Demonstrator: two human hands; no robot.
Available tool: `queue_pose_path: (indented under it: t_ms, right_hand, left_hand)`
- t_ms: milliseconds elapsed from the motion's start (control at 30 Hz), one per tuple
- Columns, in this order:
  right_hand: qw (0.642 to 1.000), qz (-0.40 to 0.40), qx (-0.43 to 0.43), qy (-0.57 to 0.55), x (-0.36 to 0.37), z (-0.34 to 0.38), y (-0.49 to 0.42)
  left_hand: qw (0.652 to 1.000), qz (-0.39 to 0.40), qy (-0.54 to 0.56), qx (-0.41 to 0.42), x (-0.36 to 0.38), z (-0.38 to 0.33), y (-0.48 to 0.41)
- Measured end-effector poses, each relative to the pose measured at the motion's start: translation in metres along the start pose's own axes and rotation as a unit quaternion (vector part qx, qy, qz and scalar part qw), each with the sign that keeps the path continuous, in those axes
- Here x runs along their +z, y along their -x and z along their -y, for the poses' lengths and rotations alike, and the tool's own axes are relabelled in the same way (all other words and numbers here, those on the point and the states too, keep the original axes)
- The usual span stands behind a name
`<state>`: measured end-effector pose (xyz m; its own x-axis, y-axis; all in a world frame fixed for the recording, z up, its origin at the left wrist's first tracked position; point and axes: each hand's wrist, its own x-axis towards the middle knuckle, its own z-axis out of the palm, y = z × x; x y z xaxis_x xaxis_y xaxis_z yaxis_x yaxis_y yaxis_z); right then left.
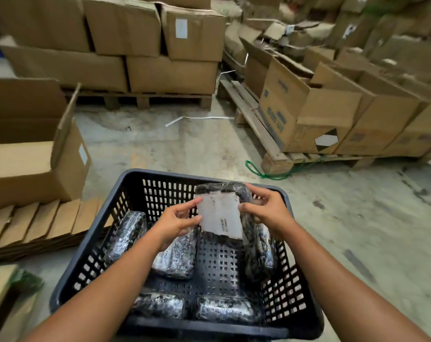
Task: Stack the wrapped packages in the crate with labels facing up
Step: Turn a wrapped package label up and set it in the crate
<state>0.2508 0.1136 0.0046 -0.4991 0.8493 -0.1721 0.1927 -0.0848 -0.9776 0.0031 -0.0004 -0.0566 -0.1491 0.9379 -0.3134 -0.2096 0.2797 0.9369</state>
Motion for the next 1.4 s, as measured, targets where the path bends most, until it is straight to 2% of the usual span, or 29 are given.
queue_pose_path:
  t_ms: [167,300,333,467,500,567,633,667,733,833,967,1067,1133,1233,1300,1400]
  right_hand:
    - [0.989,0.016,0.017,-0.148,0.009,0.017,0.011]
    - [0.989,0.004,0.014,-0.145,0.023,0.032,0.022]
    - [0.992,0.007,0.005,-0.128,0.026,0.036,0.025]
    - [0.993,0.006,-0.091,0.074,0.034,0.05,0.03]
    - [0.991,0.016,-0.098,0.087,0.033,0.054,0.03]
    - [0.99,0.037,-0.1,0.096,0.026,0.063,0.032]
    - [0.991,0.057,-0.086,0.08,0.017,0.073,0.033]
    - [0.992,0.077,-0.075,0.062,0.013,0.078,0.033]
    - [0.991,0.122,-0.056,0.026,0.006,0.086,0.03]
    - [0.986,0.153,-0.059,-0.008,-0.002,0.094,0.026]
    - [0.989,0.128,-0.064,-0.046,-0.008,0.091,0.017]
    - [0.994,0.067,-0.062,-0.057,-0.002,0.073,0.008]
    - [0.998,-0.002,-0.061,-0.009,0.002,0.056,0.003]
    - [0.997,-0.024,-0.046,0.064,0.009,0.029,0.0]
    - [0.99,-0.065,-0.047,0.113,0.017,0.01,0.001]
    - [0.978,-0.106,-0.054,0.17,0.028,-0.012,0.007]
  left_hand:
    - [0.995,0.065,0.072,0.028,0.004,-0.018,0.009]
    - [0.99,0.013,0.136,0.025,0.002,-0.023,0.015]
    - [0.987,0.005,0.158,0.022,0.004,-0.023,0.017]
    - [0.979,0.0,0.201,0.018,0.02,-0.018,0.027]
    - [0.985,0.0,0.169,0.034,0.023,-0.019,0.029]
    - [0.995,-0.004,0.003,0.101,0.023,-0.029,0.032]
    - [0.972,-0.018,-0.177,0.15,0.018,-0.047,0.031]
    - [0.961,-0.021,-0.22,0.163,0.015,-0.058,0.032]
    - [0.952,0.02,-0.24,0.19,0.01,-0.08,0.034]
    - [0.953,0.125,-0.176,0.211,0.006,-0.1,0.036]
    - [0.952,0.209,-0.168,0.148,0.006,-0.105,0.037]
    - [0.96,0.211,-0.145,0.113,0.008,-0.092,0.036]
    - [0.969,0.197,-0.125,0.085,0.008,-0.077,0.033]
    - [0.971,0.178,-0.15,0.05,0.005,-0.057,0.028]
    - [0.973,0.168,-0.158,0.026,0.002,-0.047,0.025]
    - [0.981,0.15,-0.126,-0.004,-0.004,-0.033,0.019]
